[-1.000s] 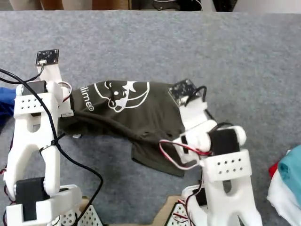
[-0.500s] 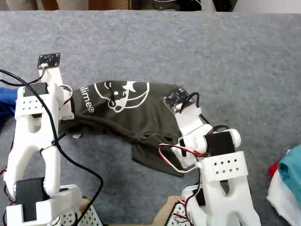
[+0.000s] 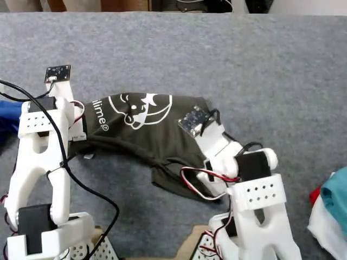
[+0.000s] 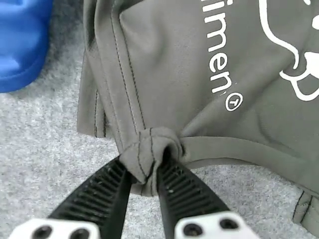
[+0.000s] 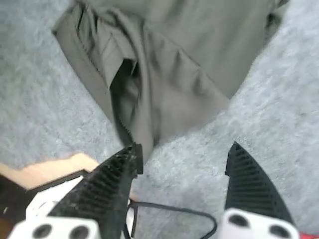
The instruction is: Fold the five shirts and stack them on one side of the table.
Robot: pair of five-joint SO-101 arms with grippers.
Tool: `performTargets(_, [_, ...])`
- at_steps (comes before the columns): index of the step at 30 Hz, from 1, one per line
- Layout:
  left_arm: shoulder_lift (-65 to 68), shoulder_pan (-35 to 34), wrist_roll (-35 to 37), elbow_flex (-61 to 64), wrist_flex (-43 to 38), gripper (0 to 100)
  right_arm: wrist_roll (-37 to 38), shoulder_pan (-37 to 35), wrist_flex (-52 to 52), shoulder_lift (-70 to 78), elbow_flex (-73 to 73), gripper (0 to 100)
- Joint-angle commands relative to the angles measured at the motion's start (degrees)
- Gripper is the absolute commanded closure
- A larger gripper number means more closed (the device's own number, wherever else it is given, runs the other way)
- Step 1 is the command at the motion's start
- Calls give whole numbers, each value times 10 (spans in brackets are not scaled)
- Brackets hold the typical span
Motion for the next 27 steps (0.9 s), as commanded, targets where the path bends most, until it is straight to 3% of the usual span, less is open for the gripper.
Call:
performTargets(1, [-8,2,4,-18,4,980,7,-6,-21,-9,-56,746])
performTargets(7, [-8,2,4,-55,4,963,-37,-6,-200,37,-43,845])
performTargets(10, [-8,1,7,-56,5,848,-78,-6,-259,117,-69,853])
performTargets(13, [-8,-18,16,-62,22,742,-117,-5,-270,212,-144,853])
performTargets(20, [-3,-83,24,-91,25,736,-151,35,-268,409,-343,853])
performTargets(27, [-2,-89,33,-113,-20,736,-182,41,-267,594,-488,853])
